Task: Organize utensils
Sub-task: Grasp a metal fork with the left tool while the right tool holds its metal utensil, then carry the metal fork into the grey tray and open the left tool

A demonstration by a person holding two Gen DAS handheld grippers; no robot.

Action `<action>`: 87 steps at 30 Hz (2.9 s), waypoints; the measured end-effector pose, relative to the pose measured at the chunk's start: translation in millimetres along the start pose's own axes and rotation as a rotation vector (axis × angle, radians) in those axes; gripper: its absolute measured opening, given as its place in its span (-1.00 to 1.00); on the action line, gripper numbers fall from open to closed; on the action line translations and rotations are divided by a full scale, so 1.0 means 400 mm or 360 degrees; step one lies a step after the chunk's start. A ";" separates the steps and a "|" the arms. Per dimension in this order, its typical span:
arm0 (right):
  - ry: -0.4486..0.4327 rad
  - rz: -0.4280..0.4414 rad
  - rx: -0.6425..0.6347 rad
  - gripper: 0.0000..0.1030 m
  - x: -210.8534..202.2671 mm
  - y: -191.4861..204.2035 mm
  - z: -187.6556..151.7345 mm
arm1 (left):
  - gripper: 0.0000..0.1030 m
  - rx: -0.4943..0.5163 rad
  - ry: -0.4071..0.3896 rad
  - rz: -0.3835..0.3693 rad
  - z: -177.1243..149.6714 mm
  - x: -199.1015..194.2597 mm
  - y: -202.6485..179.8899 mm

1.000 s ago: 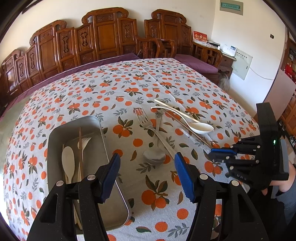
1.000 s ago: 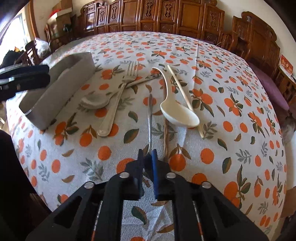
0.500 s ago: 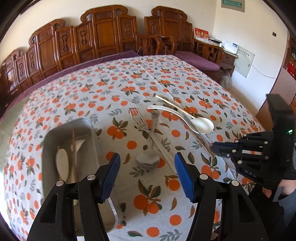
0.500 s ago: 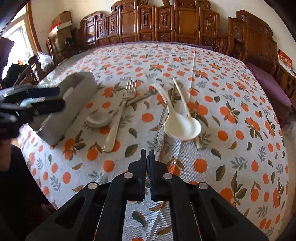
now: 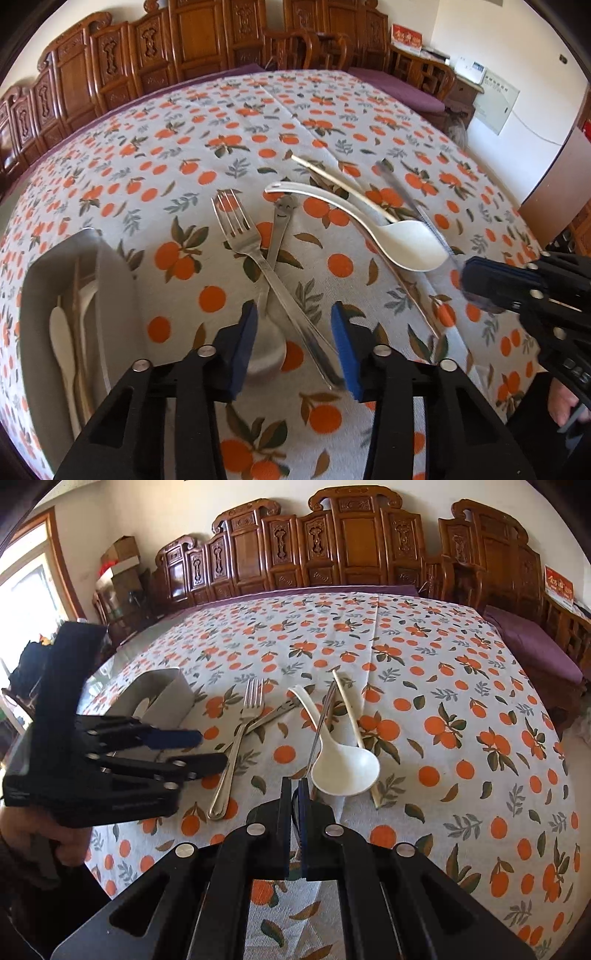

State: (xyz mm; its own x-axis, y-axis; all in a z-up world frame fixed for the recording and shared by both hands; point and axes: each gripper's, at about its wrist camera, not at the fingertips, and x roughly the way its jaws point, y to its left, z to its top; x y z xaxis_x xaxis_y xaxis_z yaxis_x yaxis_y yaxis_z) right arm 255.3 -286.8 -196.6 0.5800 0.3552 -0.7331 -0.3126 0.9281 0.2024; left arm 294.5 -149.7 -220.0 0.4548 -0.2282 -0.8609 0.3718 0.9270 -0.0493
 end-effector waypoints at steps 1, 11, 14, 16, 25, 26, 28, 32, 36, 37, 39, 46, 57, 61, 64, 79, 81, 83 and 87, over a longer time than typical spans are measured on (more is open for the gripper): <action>-0.0003 0.0004 0.0006 -0.91 -0.001 -0.002 0.001 | -0.35 -0.0002 0.0015 0.0001 0.004 0.011 -0.001; -0.0029 0.0032 0.0031 -0.91 -0.004 -0.002 0.009 | -0.54 -0.0036 0.0104 0.0043 0.027 0.070 -0.003; -0.0034 0.0039 0.0032 -0.91 -0.003 -0.002 0.011 | -0.54 -0.0042 0.0108 0.0052 0.034 0.072 -0.004; -0.0032 0.0040 0.0031 -0.91 -0.002 -0.001 0.011 | -0.70 -0.0042 0.0108 0.0082 0.037 0.074 -0.005; -0.0035 0.0057 0.0034 -0.91 -0.001 0.012 0.012 | -0.88 -0.0075 0.0098 0.0088 0.019 0.046 0.014; -0.0035 0.0062 0.0033 -0.91 0.000 0.013 0.013 | -0.88 -0.0072 0.0091 0.0089 0.016 0.040 0.014; -0.0033 0.0066 0.0024 -0.91 0.002 0.021 0.013 | -0.88 -0.0077 0.0077 0.0075 0.010 0.025 0.015; -0.0030 0.0077 0.0015 -0.91 0.004 0.026 0.015 | -0.88 -0.0077 0.0043 0.0061 0.002 -0.008 0.013; -0.0030 0.0088 0.0004 -0.91 0.006 0.034 0.015 | -0.88 -0.0059 0.0004 0.0059 0.002 -0.045 0.009; -0.0029 0.0091 0.0001 -0.91 0.006 0.038 0.016 | -0.88 -0.0055 -0.0006 0.0060 0.003 -0.054 0.008; -0.0028 0.0095 -0.0010 -0.91 0.007 0.045 0.016 | -0.88 -0.0050 -0.0026 0.0058 0.003 -0.075 0.010; -0.0040 0.0127 -0.0060 -0.91 0.007 0.085 0.024 | -0.88 -0.0057 -0.0095 0.0068 -0.007 -0.145 0.039; -0.0047 0.0184 -0.0174 -0.91 0.024 0.179 0.037 | -0.88 -0.0151 -0.0188 0.0112 -0.051 -0.250 0.176; -0.0039 0.0191 -0.0188 -0.91 0.035 0.197 0.038 | -0.88 -0.0188 -0.0182 0.0141 -0.068 -0.248 0.231; -0.0031 0.0194 -0.0198 -0.91 0.044 0.208 0.039 | -0.88 -0.0227 -0.0153 0.0154 -0.083 -0.228 0.270; 0.0024 0.0195 -0.0250 -0.91 0.082 0.249 0.039 | -0.87 -0.0289 0.0012 0.0122 -0.138 -0.115 0.318; 0.0027 0.0194 -0.0255 -0.91 0.084 0.252 0.038 | -0.87 -0.0280 0.0029 0.0121 -0.140 -0.106 0.313; 0.0032 0.0193 -0.0256 -0.91 0.086 0.254 0.037 | -0.87 -0.0267 0.0044 0.0120 -0.141 -0.097 0.306; 0.0035 0.0186 -0.0253 -0.91 0.086 0.258 0.035 | -0.87 -0.0254 0.0076 0.0115 -0.143 -0.079 0.300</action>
State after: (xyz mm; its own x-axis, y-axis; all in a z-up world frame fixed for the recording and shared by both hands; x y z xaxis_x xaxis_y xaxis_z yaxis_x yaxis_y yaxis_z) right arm 253.4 -177.3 -191.9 0.5169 0.4552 -0.7250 -0.4927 0.8508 0.1829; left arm 278.3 -13.9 -227.7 0.4353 -0.1487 -0.8879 0.2048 0.9768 -0.0631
